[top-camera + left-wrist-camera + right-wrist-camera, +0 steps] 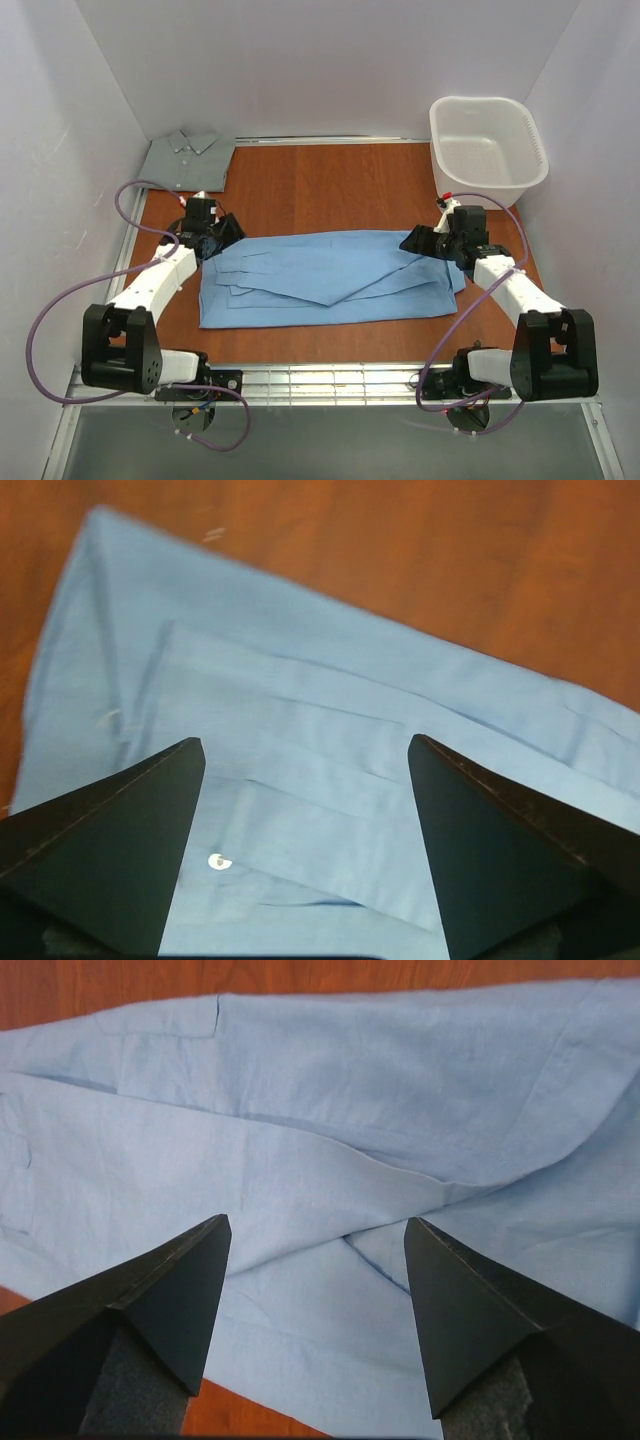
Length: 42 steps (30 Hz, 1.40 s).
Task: Fold and stack the long sleeve shirts
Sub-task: Fold the shirt
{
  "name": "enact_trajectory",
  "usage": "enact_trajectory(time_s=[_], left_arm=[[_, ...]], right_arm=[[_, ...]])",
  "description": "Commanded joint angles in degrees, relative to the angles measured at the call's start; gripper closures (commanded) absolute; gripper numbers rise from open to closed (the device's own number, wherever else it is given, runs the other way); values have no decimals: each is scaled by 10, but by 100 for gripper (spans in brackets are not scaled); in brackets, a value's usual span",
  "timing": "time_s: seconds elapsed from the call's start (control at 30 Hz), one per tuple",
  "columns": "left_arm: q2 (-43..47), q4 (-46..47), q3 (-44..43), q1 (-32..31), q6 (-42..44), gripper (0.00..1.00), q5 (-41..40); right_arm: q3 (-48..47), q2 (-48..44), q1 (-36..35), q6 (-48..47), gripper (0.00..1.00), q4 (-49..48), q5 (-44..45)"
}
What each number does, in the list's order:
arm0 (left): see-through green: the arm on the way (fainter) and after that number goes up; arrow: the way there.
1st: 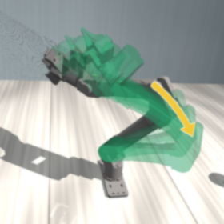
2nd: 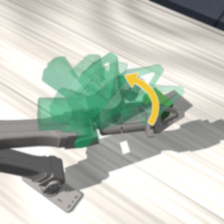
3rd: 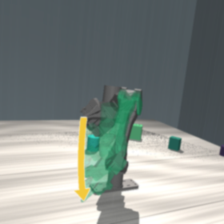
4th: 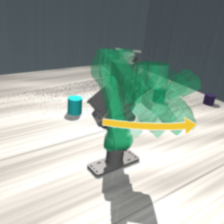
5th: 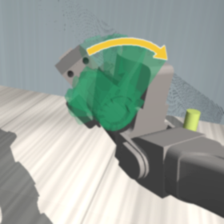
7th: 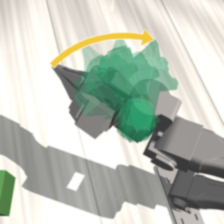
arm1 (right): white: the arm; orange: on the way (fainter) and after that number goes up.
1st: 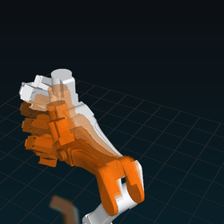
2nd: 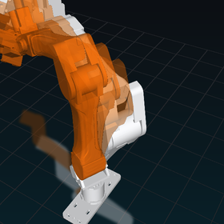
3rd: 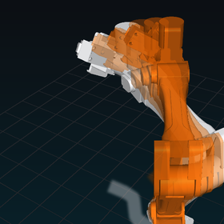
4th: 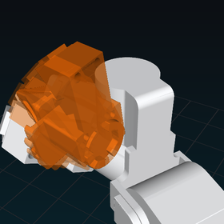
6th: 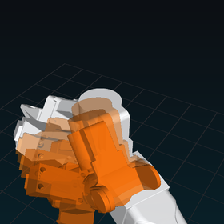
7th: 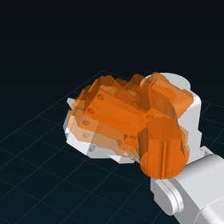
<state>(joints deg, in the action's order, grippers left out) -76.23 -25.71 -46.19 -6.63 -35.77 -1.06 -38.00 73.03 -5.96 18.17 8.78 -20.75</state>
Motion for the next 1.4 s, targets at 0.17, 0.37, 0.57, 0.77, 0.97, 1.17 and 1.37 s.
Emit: enact_trajectory(time_s=[0.17, 0.37, 0.57, 0.77, 0.97, 1.17, 1.37], left_arm=[[1, 39, -60, -58, 76, 26, -16], [-124, 82, -74, -49, 38, 34, -54], [-199, 97, -70, -14, -10, 37, -61], [-212, 96, -38, 18, -36, 39, -54], [-158, 67, -31, 31, -24, 37, -47], [-50, 46, -77, 22, 99, 20, -28], [-38, 24, -92, -21, 192, 21, -32]], right_arm=[[-85, 21, -7, -20, 40, 13, 90], [-60, 103, -6, 59, 44, -136, 75], [-35, 178, 13, 84, 48, -216, 100], [-15, 204, 54, 89, 48, -250, 124], [-35, 159, 61, 53, 50, -211, 142], [-81, 61, -24, 4, 47, -51, 205], [-54, -12, -154, 53, 48, 81, 271]])
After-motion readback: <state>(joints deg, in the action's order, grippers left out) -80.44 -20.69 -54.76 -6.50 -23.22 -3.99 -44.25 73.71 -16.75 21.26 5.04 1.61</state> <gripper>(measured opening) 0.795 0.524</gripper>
